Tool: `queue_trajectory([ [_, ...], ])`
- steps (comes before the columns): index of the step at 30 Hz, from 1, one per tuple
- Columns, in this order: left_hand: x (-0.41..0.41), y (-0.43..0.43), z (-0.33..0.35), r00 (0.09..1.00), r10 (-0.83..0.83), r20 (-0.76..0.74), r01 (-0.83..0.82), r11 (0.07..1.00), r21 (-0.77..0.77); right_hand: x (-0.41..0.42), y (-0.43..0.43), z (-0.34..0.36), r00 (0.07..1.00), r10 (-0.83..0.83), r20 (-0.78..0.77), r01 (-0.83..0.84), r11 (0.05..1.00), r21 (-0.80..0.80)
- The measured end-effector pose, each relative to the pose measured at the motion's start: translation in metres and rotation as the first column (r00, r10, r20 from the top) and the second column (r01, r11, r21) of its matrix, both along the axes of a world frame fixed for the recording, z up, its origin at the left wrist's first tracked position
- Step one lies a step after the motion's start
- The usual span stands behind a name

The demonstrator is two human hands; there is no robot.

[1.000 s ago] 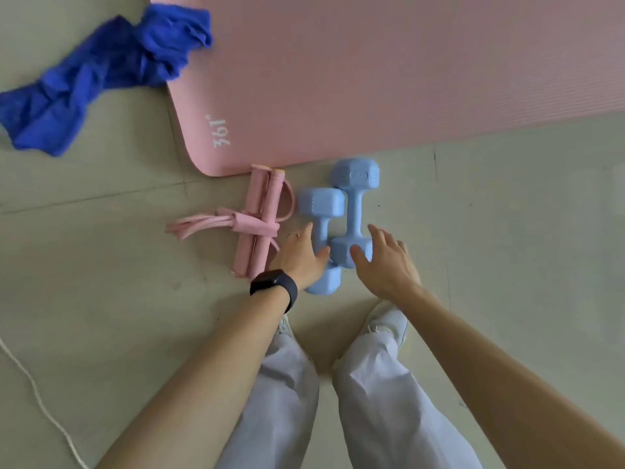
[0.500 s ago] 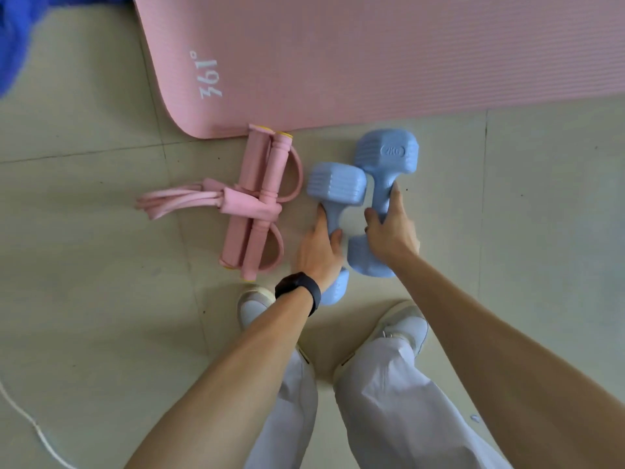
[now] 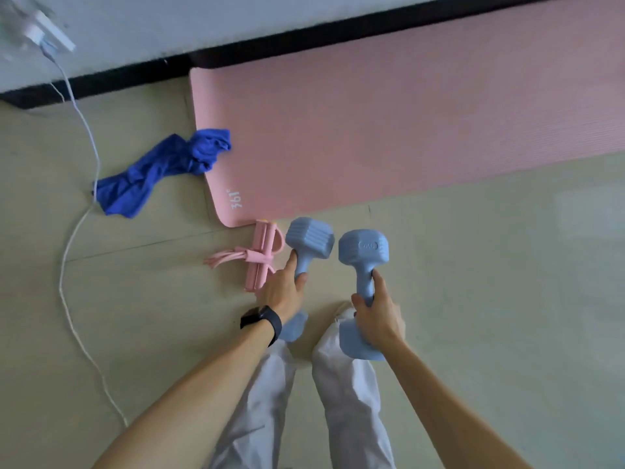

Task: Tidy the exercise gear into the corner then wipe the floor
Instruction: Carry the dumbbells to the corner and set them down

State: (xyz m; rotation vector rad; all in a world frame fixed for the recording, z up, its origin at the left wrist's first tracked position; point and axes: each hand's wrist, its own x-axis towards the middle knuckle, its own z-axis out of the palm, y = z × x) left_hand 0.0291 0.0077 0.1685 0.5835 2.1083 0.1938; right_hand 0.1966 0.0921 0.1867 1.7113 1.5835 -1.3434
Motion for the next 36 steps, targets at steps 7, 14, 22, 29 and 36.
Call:
queue_trajectory([
  [7, 0.001, 0.066, 0.228, 0.993, -0.108, -0.036, 0.114, 0.953, 0.281, 0.027, 0.035, 0.234, 0.987, -0.108, -0.120, 0.132, 0.968, 0.215],
  [14, 0.012, 0.126, 0.424, 0.947, -0.289, -0.143, 0.317, 0.755, 0.574, 0.074, 0.036, 0.418, 0.796, -0.383, -0.468, 0.577, 0.713, 0.399],
  [22, 0.099, 0.190, 0.560, 0.876, -0.439, -0.203, 0.422, 0.492, 0.761, 0.159, 0.047, 0.536, 0.681, -0.397, -0.616, 0.732, 0.400, 0.551],
  [29, 0.241, 0.280, 0.619, 0.826, -0.552, -0.115, 0.372, 0.380, 0.847, 0.294, 0.117, 0.575, 0.580, -0.398, -0.711, 0.810, 0.187, 0.556],
  [36, 0.369, 0.375, 0.649, 0.803, -0.587, -0.107, 0.364, 0.340, 0.867, 0.420, 0.209, 0.606, 0.557, -0.405, -0.725, 0.813, 0.085, 0.576],
])
